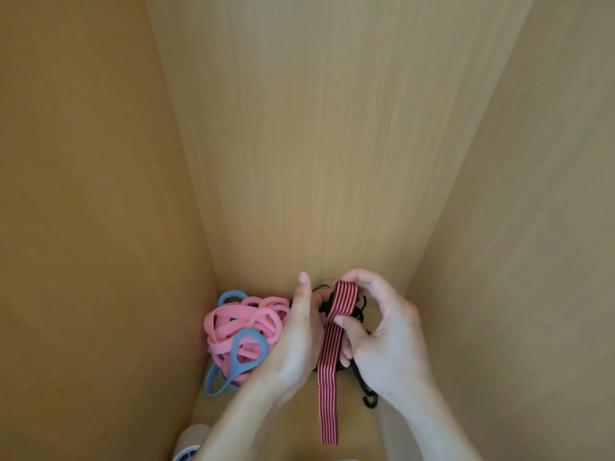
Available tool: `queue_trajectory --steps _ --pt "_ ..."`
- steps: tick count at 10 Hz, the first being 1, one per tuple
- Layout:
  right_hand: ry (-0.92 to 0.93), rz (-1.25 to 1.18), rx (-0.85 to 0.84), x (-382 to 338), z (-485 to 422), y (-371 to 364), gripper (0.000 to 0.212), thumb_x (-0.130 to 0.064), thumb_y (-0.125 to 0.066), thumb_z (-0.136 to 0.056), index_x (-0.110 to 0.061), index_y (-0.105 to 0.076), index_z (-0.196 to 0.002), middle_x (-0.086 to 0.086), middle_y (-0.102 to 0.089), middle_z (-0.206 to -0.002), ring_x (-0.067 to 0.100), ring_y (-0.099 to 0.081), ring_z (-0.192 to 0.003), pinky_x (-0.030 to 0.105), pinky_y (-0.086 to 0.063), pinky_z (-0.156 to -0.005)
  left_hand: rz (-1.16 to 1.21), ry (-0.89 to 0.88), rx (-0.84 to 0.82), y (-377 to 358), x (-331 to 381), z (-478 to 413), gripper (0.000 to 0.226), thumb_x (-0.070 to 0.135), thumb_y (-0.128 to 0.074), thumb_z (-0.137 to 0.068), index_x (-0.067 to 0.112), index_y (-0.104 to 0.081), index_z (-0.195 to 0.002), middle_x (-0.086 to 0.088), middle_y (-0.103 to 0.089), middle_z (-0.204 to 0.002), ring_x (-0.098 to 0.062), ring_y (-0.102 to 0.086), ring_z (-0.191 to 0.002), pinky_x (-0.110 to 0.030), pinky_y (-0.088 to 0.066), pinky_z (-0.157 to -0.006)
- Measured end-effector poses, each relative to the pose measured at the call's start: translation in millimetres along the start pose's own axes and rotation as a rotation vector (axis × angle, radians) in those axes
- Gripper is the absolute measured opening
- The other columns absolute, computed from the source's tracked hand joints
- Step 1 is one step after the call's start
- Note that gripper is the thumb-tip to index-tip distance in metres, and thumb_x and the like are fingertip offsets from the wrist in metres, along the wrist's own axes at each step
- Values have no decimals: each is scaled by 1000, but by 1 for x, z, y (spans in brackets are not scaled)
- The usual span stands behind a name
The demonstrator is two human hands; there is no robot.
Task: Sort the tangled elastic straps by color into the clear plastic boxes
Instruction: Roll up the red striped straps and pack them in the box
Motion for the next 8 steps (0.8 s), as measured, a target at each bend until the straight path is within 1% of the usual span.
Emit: queue_trajectory --steps 1,2,3,4,5,6,7,8 --pt "64 135 34 -5 4 2 68 13 -63 -80 -47 -57 -112 -34 -56 -110 20 -63 -99 50 -59 -75 30 37 -87 1 -6 1 58 32 -16 -112 -6 -51 -139 -31 -59 -125 -29 -62 -90 -29 -59 -65" --pt "175 208 80 -11 6 5 73 23 -59 -71 -38 -60 -111 -43 -50 -109 -2 -55 -109 53 -56 -86 136 37 -163 6 -11 3 51 29 -22 -112 -2 -53 -140 -22 -62 -121 -20 -67 -87 -26 -59 -69" --pt "241 313 145 -12 6 6 73 24 -60 -62 -32 -64 -108 -36 -57 -110 -17 -47 -109 35 -43 -104 56 67 -171 7 -15 3 38 23 -43 -107 7 -52 -141 -21 -61 -134 -23 -64 -104 -31 -57 -86" --pt "204 319 152 -8 3 6 71 20 -60 -65 -36 -66 -108 -28 -64 -108 -1 -51 -112 13 -35 -100 -70 -66 -146 8 -7 1 44 18 -58 -99 11 -52 -141 -21 -62 -134 -23 -64 -111 -30 -55 -89" --pt "183 229 71 -7 5 1 66 17 -56 -74 -35 -68 -113 -21 -66 -117 9 -57 -118 21 -47 -94 -39 -93 -172 11 -6 -5 42 18 -61 -99 13 -54 -140 -19 -63 -133 -25 -65 -113 -32 -55 -92" --pt "168 22 16 -8 7 2 64 17 -47 -75 -29 -70 -114 -13 -66 -125 11 -59 -121 13 -50 -85 7 -96 -227 14 -5 -8 35 18 -59 -101 15 -60 -135 -20 -63 -133 -26 -65 -114 -33 -55 -94" --pt "129 -141 1 -6 4 5 41 8 -51 -87 -20 -72 -108 -9 -68 -124 14 -63 -117 33 -59 -83 20 -107 -261 14 -7 -12 33 20 -60 -101 16 -62 -133 -20 -64 -132 -25 -65 -114 -32 -55 -93" --pt "29 -222 43 -2 -2 8 28 2 -67 -91 -19 -69 -110 -11 -66 -122 8 -64 -113 30 -61 -71 9 -132 -304 14 -9 -14 37 23 -63 -100 19 -60 -136 -15 -65 -132 -22 -66 -115 -29 -55 -92"
Point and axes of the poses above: each hand's wrist, its own z-axis away from the middle knuckle, its own y-axis out of the back of the hand, x = y × z, the point moved 5 cm from there along -z, towards the middle knuckle
